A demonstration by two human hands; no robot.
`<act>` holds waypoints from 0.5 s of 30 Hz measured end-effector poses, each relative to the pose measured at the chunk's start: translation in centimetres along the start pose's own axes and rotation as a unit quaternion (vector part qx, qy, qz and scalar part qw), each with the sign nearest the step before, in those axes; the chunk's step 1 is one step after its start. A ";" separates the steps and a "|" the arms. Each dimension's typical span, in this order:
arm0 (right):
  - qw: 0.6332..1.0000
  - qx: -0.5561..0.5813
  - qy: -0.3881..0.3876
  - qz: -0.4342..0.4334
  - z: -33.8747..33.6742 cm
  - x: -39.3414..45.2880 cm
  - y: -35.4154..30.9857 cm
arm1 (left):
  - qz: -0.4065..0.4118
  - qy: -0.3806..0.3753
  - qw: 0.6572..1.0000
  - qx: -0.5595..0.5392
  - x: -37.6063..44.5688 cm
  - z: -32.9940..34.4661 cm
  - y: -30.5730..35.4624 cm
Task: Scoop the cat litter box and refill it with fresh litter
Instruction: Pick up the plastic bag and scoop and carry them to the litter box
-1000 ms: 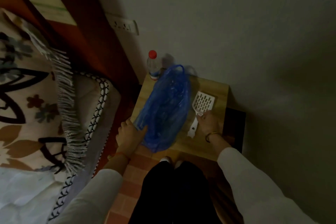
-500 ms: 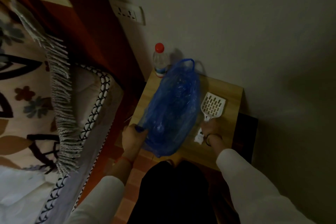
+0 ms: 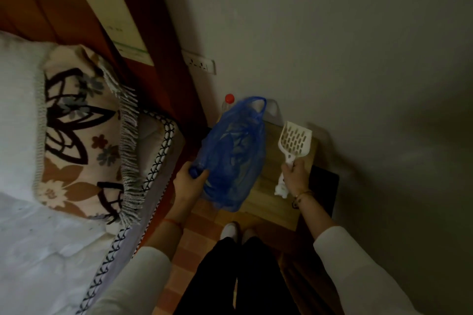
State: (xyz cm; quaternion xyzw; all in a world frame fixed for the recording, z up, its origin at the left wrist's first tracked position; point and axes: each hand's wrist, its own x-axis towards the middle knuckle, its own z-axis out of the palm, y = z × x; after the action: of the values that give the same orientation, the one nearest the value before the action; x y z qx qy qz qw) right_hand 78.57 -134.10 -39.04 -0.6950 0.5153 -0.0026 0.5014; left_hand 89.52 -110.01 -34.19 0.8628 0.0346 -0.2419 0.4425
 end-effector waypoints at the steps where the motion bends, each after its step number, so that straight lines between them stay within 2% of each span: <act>1: 1.000 0.000 -0.007 -0.017 -0.5 -1.2 -1.1 | 0.007 0.000 1.000 -0.007 -1.0 -0.9 0.6; 6: 0.992 0.017 -0.052 -0.111 -2.3 -6.8 -6.3 | 0.031 0.012 0.998 -0.052 -5.7 -5.7 2.6; 15: 0.955 0.007 -0.206 -0.215 -1.9 -13.2 -12.0 | 0.012 0.076 0.988 -0.131 -14.7 -12.2 1.4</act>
State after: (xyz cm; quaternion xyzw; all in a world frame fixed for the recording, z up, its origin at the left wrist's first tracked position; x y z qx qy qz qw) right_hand 79.96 -126.33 -22.95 -0.7711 0.2391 0.0297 0.5894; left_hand 81.68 -99.12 -20.57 0.8135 0.0893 -0.1635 0.5509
